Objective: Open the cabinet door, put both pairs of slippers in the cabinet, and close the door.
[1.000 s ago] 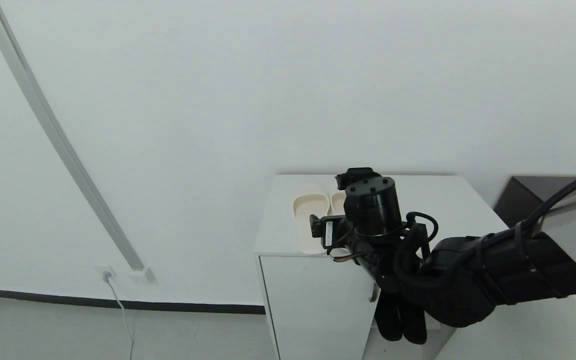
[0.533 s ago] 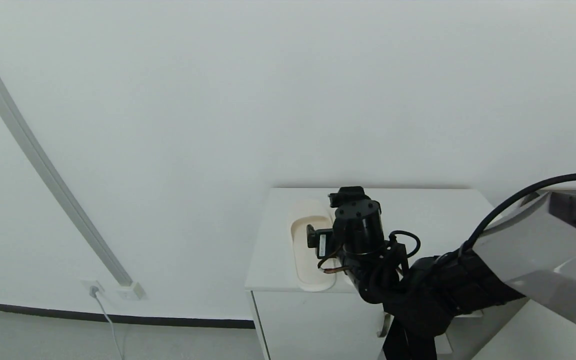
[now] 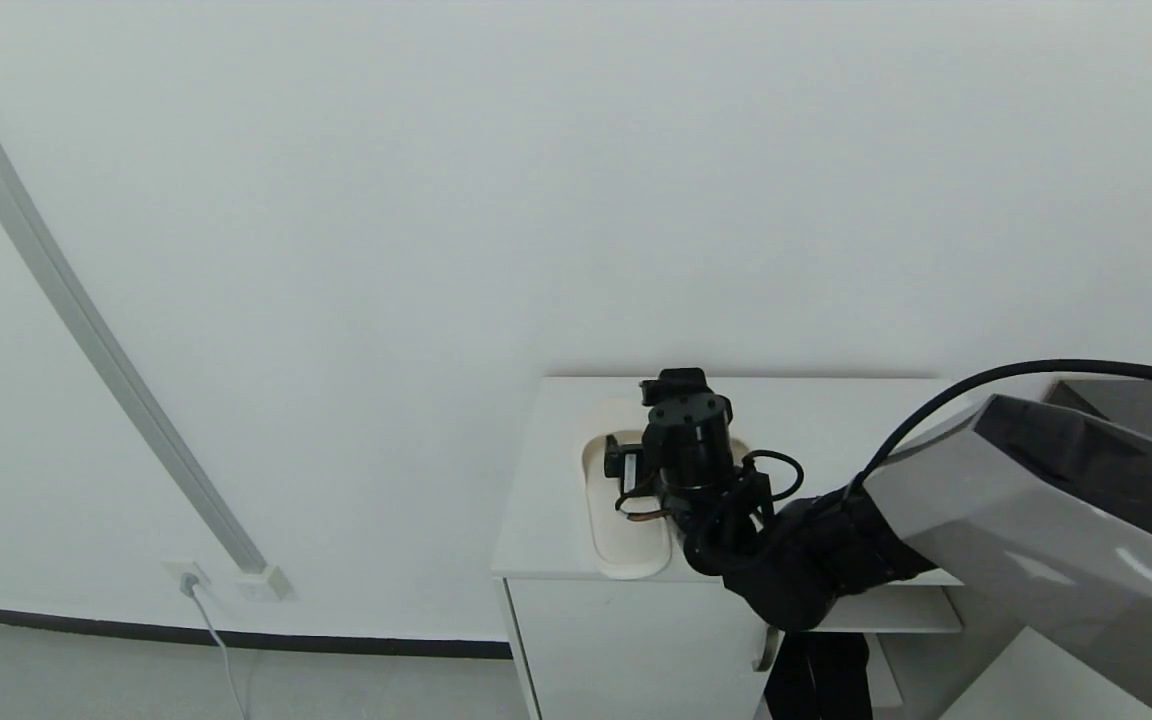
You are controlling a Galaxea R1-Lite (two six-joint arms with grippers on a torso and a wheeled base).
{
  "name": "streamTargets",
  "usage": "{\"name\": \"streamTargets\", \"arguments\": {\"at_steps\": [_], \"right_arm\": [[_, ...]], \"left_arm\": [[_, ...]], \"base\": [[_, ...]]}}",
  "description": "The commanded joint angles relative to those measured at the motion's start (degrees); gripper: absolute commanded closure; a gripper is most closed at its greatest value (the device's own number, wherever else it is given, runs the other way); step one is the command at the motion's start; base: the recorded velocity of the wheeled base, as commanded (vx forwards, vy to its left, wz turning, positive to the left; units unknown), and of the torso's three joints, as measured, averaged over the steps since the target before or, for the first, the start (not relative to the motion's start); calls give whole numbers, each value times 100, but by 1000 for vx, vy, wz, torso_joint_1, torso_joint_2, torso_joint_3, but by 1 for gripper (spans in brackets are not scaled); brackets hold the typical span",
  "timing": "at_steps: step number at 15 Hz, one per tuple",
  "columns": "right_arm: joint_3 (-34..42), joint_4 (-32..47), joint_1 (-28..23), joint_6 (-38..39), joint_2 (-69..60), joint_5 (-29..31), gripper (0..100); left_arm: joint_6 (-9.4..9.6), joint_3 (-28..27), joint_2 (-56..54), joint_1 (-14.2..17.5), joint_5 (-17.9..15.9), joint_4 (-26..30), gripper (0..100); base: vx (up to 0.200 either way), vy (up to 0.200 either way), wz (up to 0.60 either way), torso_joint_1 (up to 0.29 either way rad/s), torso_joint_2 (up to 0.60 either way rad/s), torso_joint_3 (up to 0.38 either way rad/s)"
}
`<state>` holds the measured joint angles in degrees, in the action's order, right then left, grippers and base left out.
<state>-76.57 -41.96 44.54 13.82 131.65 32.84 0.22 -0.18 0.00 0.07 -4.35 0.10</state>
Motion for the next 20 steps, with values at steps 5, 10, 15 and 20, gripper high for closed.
{"name": "streamTargets", "arguments": {"at_steps": [5, 10, 15, 20], "right_arm": [[-912, 109, -244, -301, 713, 21, 0], [-992, 127, -244, -319, 757, 117, 100], [-965, 118, -227, -319, 678, 179, 100], [-236, 83, -95, -451, -341, 117, 100]], "left_arm": [[-4, 1, 9, 1, -4, -1, 100], [-4, 1, 9, 1, 5, -1, 100], [4, 1, 9, 1, -4, -1, 100], [-4, 1, 9, 1, 5, -1, 100]], "base": [[0, 0, 0, 0, 0, 0], [0, 0, 0, 0, 0, 0], [0, 0, 0, 0, 0, 0], [0, 0, 0, 0, 0, 0]]}}
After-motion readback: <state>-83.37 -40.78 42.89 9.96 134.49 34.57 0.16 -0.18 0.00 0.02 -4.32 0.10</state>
